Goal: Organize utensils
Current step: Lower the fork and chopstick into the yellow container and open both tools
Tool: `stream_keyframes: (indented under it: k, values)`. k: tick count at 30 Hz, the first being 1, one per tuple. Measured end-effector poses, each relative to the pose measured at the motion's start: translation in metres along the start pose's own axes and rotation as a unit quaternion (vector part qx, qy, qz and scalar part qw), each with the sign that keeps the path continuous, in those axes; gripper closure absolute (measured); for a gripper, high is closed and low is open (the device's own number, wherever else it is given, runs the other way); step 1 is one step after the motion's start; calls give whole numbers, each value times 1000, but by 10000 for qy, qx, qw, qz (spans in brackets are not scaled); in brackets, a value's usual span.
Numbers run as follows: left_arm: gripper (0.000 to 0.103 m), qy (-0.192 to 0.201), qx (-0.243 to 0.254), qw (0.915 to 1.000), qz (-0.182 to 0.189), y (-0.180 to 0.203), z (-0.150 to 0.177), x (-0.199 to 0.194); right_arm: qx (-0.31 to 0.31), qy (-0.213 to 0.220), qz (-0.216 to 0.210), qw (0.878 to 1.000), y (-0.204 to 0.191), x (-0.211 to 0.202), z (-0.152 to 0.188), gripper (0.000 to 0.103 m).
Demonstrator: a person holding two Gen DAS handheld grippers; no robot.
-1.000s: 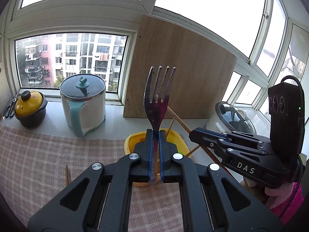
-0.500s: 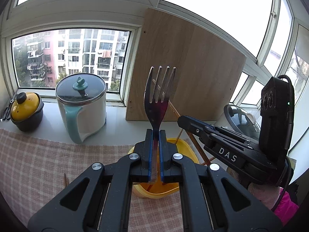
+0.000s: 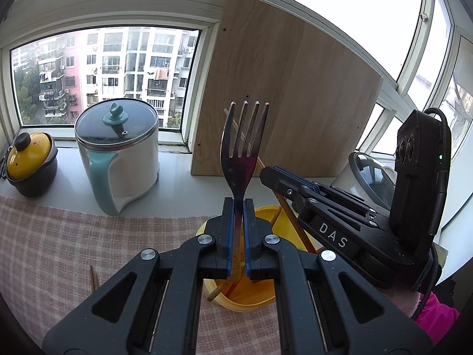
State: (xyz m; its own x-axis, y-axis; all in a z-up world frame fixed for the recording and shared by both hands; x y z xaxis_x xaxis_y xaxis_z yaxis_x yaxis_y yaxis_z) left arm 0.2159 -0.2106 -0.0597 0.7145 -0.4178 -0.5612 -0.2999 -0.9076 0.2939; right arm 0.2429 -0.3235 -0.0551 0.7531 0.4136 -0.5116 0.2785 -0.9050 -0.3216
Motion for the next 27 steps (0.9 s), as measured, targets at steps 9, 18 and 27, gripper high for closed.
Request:
stream_keyframes:
  k: [9, 18, 27]
  values:
    - [100, -20, -14, 10000, 28, -1, 0, 3, -174, 34, -76, 9998, -7, -2, -5, 98]
    - [100, -72, -42, 9999, 81, -3, -2, 11, -323, 121, 19, 9994, -7, 2, -10, 98]
    - [100, 5, -127, 9999, 79, -9, -5, 4, -468, 122, 12, 9988, -15, 11, -8, 98]
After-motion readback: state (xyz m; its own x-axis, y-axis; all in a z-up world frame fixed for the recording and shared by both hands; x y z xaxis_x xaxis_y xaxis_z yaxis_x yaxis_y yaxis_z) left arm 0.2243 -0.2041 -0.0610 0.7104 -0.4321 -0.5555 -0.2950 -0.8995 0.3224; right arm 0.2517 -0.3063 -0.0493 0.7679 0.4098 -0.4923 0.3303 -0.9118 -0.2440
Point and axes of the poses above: each gripper's, at about its wrist camera, not at the fingertips, and x roughly the way its jaws point, y to its right, z to its underside, the point moved 7 cm from there along x, roughly the way its jaws point, and after that the axes turned 5 degrees about y, right-handed, at the moved point
